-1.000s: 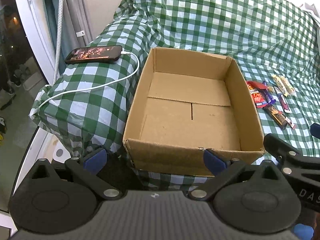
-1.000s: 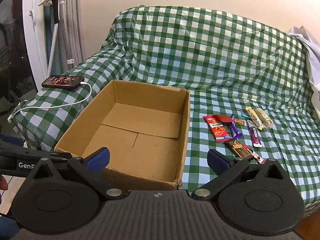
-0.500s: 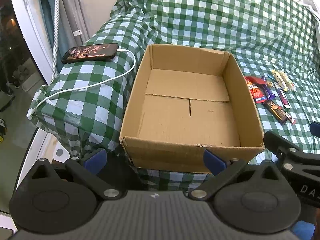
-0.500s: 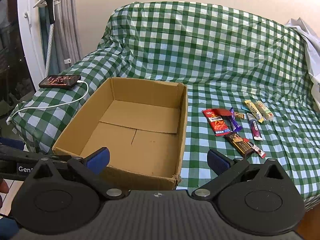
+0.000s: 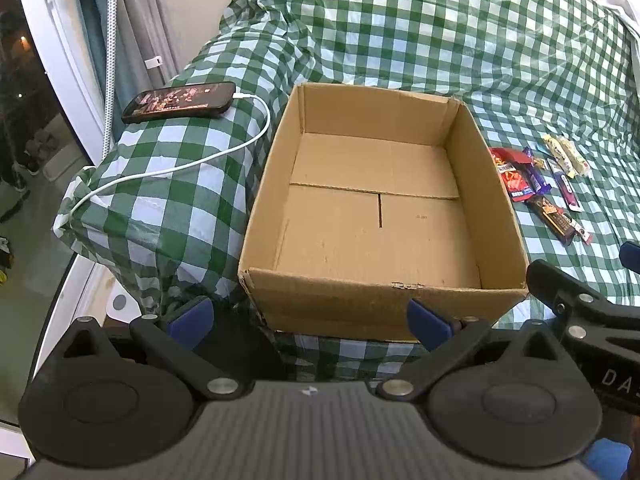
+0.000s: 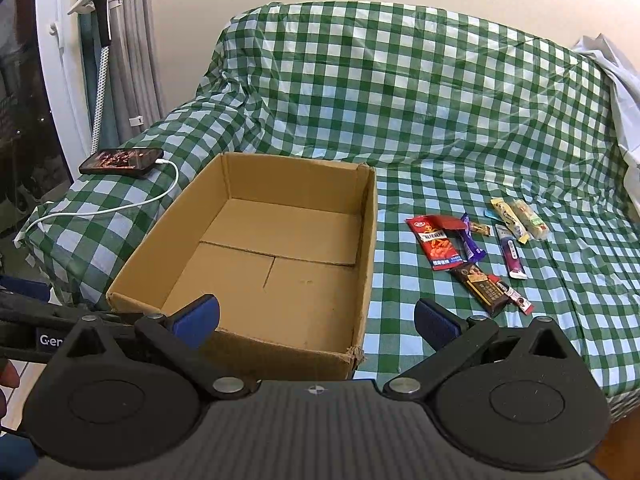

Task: Organize snacks

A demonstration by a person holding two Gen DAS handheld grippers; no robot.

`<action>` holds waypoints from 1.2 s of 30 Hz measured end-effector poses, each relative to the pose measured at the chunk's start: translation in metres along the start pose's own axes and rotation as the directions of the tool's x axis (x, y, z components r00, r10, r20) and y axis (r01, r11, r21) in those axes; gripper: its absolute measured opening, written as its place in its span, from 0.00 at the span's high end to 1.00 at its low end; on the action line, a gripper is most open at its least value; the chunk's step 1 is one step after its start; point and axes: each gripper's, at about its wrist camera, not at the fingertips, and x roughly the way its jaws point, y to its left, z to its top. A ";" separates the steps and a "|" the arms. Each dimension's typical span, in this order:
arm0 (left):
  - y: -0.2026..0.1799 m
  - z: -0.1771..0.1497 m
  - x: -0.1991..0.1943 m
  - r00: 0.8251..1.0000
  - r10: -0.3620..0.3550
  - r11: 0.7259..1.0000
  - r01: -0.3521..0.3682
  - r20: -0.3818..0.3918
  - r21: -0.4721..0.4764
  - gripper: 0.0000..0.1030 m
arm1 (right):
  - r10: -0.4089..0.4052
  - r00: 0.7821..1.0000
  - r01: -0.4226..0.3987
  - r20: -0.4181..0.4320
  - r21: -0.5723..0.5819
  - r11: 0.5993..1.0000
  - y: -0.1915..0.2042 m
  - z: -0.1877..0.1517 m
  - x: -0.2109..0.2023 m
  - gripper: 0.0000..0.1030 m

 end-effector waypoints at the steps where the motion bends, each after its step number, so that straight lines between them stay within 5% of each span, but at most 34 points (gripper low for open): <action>1: 0.000 0.000 0.000 1.000 0.000 1.000 0.000 -0.001 0.001 0.00 | -0.001 1.000 0.001 -0.002 0.001 1.000 0.003 0.000 0.000 0.00; 23: -0.003 0.005 0.013 0.998 0.016 0.999 -0.014 -0.056 0.035 0.00 | 0.019 0.999 -0.018 -0.032 0.046 0.999 -0.007 -0.003 0.009 0.00; 36: -0.043 0.025 0.030 0.995 0.033 0.992 -0.020 -0.099 0.123 0.00 | -0.081 0.996 0.085 -0.026 0.243 0.966 -0.084 -0.016 0.032 0.00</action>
